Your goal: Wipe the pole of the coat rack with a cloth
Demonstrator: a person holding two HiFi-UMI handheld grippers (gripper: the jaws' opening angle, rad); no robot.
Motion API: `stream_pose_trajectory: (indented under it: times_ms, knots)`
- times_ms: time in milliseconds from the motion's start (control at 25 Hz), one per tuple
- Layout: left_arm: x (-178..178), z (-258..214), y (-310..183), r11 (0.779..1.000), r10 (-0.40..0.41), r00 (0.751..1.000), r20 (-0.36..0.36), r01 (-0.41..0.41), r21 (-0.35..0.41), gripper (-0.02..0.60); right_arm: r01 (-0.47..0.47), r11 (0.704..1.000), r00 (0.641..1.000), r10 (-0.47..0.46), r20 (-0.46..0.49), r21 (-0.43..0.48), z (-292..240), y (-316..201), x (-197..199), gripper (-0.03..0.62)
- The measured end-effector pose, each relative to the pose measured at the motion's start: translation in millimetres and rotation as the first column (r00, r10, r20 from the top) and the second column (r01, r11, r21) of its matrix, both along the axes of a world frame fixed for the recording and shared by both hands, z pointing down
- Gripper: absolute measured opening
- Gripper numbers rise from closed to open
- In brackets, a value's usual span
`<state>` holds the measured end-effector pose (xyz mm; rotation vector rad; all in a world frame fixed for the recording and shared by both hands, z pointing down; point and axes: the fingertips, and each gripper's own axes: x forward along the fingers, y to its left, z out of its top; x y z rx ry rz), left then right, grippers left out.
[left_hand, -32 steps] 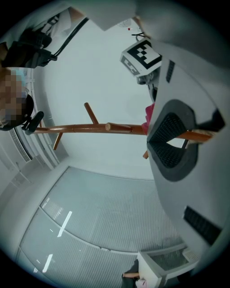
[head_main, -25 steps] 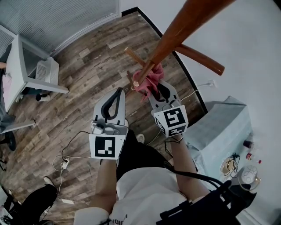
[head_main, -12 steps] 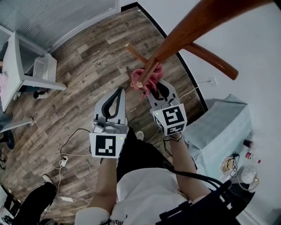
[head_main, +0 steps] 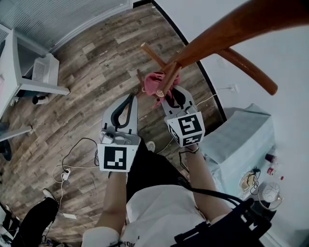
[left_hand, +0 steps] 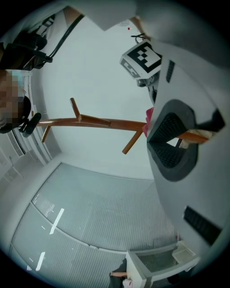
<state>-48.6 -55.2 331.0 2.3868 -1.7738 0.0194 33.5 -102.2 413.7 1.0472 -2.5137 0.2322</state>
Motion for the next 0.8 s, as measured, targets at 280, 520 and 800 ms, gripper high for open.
stream_pose_trajectory:
  times_ms: [280,520,800]
  knots:
    - [-1,15,-4,1.0,0.004,1.0,0.001,-0.004,-0.009,0.012,0.001,1.0,1.0,-0.002,-0.027,-0.021,16,-1,2,0.101]
    - [-4,27,-6,1.0,-0.009,1.0,0.003,0.009,-0.025,0.012,0.014,0.999,0.999,-0.015,-0.042,-0.037,32,-2,1,0.101]
    - [-6,41,-12,0.999,-0.009,1.0,0.007,0.009,-0.032,0.012,0.026,0.998,0.998,-0.03,-0.057,-0.057,49,-2,-2,0.101]
